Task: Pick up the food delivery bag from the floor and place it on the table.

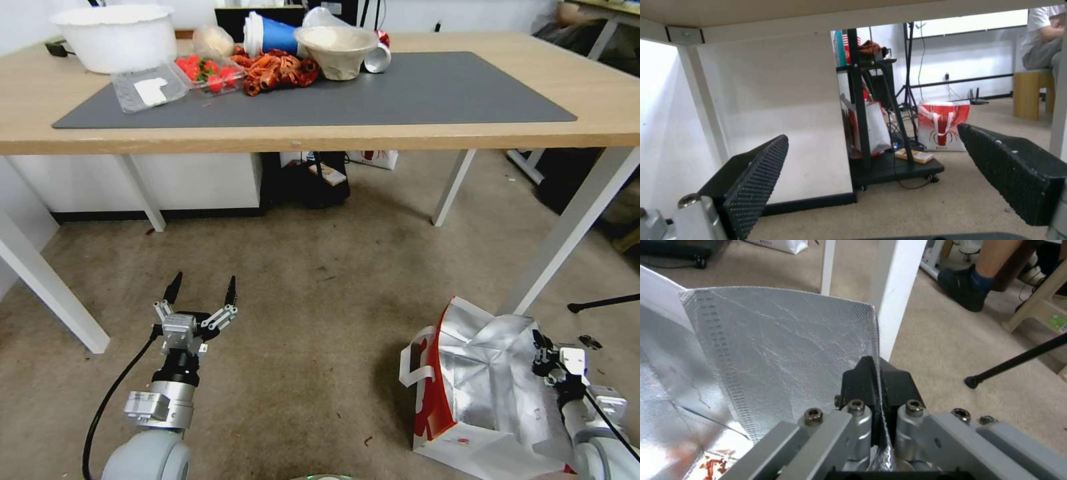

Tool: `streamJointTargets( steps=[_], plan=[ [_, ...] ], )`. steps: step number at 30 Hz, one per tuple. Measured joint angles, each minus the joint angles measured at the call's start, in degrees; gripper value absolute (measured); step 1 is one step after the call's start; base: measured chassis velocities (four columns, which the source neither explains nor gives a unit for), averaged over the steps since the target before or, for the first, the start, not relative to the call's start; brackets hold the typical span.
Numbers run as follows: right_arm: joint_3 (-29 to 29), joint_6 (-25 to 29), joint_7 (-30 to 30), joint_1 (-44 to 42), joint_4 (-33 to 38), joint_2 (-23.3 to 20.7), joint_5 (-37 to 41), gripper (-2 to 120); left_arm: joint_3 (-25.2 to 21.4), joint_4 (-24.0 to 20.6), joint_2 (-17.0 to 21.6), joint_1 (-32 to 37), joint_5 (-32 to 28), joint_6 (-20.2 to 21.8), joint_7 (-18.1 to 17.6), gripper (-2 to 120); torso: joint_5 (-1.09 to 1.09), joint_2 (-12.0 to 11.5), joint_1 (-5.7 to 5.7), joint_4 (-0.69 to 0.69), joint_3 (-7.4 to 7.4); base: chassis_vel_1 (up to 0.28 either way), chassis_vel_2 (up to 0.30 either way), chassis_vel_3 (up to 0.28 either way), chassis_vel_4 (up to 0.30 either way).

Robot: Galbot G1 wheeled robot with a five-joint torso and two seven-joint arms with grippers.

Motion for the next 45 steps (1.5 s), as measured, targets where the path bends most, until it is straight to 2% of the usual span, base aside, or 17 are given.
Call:
streamJointTargets(
  steps=[8,18,20,22,24,27,40,42,45],
  plan=[
    [-0.39,1.24,0.65,-1.73,3.54,1.39,2.29,0,0.03,0.00,-0.22,-0.02,0.13,0.00,-0.10,96,-0.01,0.00,0.00,0.00,0.00,0.000,0.000,0.000,0.000],
    [-3.55,2.16,1.12,-5.42,15.95,4.14,5.26,0,-0.34,-0.26,-0.51,-0.49,0.32,0.08,-0.62,96,-0.01,0.00,0.00,0.00,0.00,0.000,0.000,0.000,0.000],
    [-3.74,2.16,1.12,-5.57,16.58,4.19,5.27,0,-0.37,-0.20,-0.51,-0.53,0.31,0.07,-0.70,96,-0.01,0.00,0.00,0.00,0.00,0.000,0.000,0.000,0.000],
    [-5.28,1.79,1.28,-6.48,20.95,4.26,5.76,0,-0.71,0.24,-0.52,-0.66,0.22,0.05,-1.00,96,-0.01,0.00,0.00,0.00,0.00,0.000,0.000,0.000,0.000],
    [-5.72,1.52,1.29,-6.73,22.16,4.15,5.97,0,-0.81,0.32,-0.52,-0.67,0.18,0.04,-1.03,96,-0.01,0.00,-0.01,0.00,0.00,0.000,0.000,0.000,0.000],
    [-7.60,0.71,0.49,-7.25,26.88,3.07,6.67,0,-1.10,0.45,-0.53,-0.92,-0.25,-0.08,-1.07,96,-0.01,0.00,0.00,0.00,0.00,0.000,0.000,0.000,0.000],
    [-9.70,1.54,-4.72,-6.89,33.28,-1.47,14.39,0,-1.20,0.38,0.05,-1.74,-2.14,0.16,-1.29,96,0.00,0.00,0.00,0.00,0.00,0.000,0.000,0.000,0.000],
    [-9.59,2.27,-6.04,-6.71,33.39,-2.08,15.84,0,-1.20,0.30,0.10,-1.81,-2.46,0.17,-1.28,96,-0.01,0.00,0.00,0.00,0.00,0.000,0.000,0.000,0.000],
    [-9.46,7.13,-11.38,-6.04,32.38,-3.65,20.59,0,-1.04,-0.29,0.34,-1.82,-3.40,1.05,-1.37,97,0.01,0.00,0.00,0.01,0.00,0.000,0.000,0.000,0.000]
  ],
)
